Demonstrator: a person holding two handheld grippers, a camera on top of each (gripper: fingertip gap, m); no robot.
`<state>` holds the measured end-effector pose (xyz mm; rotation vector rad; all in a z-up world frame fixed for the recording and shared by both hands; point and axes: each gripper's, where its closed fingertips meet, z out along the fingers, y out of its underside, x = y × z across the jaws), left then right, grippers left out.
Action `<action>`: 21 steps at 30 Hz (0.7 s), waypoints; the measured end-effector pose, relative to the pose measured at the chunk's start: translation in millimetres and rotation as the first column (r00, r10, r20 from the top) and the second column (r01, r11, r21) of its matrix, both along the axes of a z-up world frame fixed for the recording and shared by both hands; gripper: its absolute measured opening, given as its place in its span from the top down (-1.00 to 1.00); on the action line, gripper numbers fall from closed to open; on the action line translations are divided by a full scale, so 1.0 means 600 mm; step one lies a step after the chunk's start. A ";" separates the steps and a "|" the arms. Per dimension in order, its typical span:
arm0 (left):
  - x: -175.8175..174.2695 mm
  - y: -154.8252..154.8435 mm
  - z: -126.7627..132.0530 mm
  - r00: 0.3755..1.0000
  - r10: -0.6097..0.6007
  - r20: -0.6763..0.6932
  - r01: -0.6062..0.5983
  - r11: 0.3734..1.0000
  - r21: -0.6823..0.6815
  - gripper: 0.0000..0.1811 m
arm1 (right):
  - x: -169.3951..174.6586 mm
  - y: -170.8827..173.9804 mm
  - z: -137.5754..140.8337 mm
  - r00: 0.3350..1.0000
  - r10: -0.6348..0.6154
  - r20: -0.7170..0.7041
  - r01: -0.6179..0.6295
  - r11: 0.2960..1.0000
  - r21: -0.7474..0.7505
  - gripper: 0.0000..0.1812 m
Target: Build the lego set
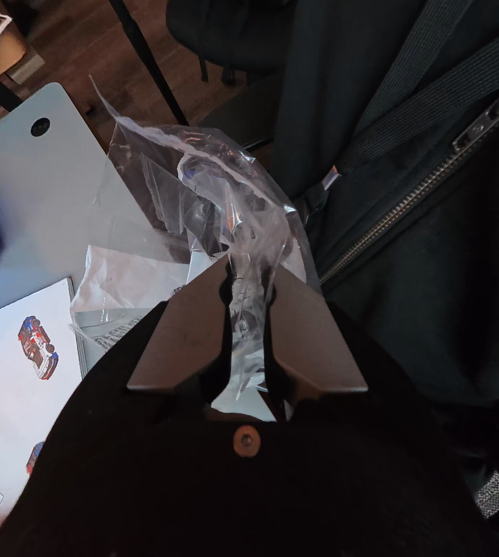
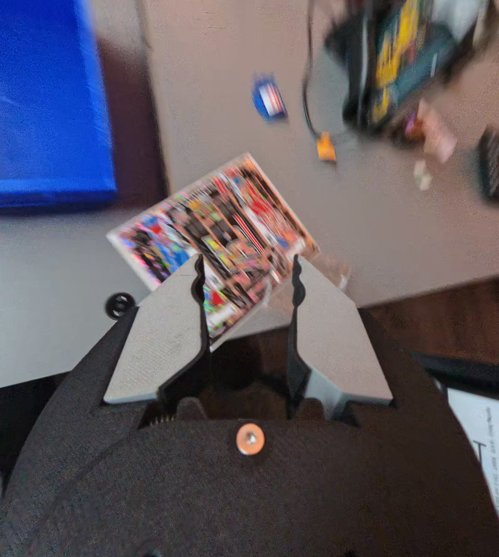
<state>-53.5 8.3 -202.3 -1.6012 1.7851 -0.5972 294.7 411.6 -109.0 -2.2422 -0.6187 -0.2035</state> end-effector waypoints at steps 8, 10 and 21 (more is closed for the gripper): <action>-0.011 0.014 -0.003 0.999 0.022 -0.031 -0.022 1.000 0.015 0.87 | 0.193 0.071 -0.115 0.947 -0.293 -0.129 0.247 0.926 -0.285 0.18; -0.015 0.019 -0.002 0.998 0.029 -0.047 -0.028 0.999 0.023 0.86 | 0.215 0.075 -0.140 0.930 -0.351 -0.107 0.299 0.893 -0.336 0.12; -0.040 0.051 0.017 0.995 0.089 -0.050 -0.085 0.993 0.081 0.86 | 0.214 0.071 -0.207 0.956 -0.285 -0.067 0.236 0.886 -0.399 1.00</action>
